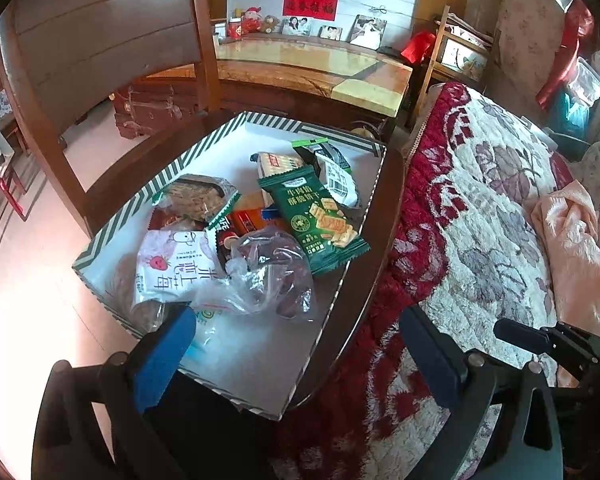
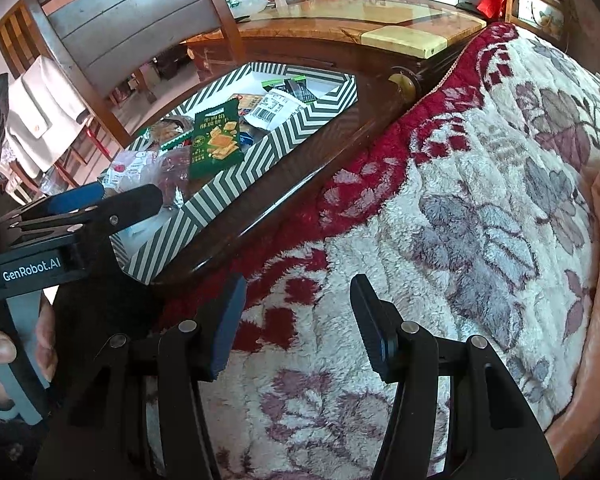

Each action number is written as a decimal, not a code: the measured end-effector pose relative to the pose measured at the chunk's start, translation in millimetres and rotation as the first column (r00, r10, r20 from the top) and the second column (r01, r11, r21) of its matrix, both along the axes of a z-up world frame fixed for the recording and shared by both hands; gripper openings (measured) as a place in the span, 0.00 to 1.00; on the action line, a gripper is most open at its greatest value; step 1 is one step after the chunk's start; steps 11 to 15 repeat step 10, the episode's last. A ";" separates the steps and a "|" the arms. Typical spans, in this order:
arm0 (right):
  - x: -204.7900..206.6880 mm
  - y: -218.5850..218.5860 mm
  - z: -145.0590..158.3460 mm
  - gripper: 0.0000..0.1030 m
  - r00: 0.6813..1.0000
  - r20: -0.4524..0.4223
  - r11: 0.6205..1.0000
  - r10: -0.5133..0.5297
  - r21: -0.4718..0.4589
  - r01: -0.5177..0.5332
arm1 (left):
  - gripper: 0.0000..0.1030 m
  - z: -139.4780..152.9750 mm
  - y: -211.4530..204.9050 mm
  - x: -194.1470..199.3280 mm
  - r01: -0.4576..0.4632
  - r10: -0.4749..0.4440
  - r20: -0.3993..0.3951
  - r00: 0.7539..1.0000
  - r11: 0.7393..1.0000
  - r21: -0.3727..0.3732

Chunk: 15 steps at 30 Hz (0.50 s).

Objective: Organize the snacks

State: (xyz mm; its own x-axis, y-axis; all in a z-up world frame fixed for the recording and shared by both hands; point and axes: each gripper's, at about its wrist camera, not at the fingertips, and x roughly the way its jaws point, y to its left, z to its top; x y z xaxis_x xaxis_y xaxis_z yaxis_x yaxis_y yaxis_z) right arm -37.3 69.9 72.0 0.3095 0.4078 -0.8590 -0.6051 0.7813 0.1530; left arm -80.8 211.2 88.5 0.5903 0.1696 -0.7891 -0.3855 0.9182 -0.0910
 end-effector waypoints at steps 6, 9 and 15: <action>1.0 -0.8 -1.4 0.53 1.000 -0.007 1.000 0.000 -0.004 0.000 | 1.00 0.9 0.1 0.0 0.000 0.000 0.004 1.000 1.000 0.008; 0.9 -1.0 -1.9 0.53 1.000 -0.006 1.000 0.001 -0.010 -0.001 | 1.00 2.4 -0.8 0.4 0.005 -0.005 0.006 1.000 1.000 0.017; 0.8 -1.5 -1.2 0.53 1.000 -0.003 1.000 0.000 -0.009 0.000 | 1.00 3.3 -1.5 0.9 0.007 -0.007 0.006 1.000 1.000 0.018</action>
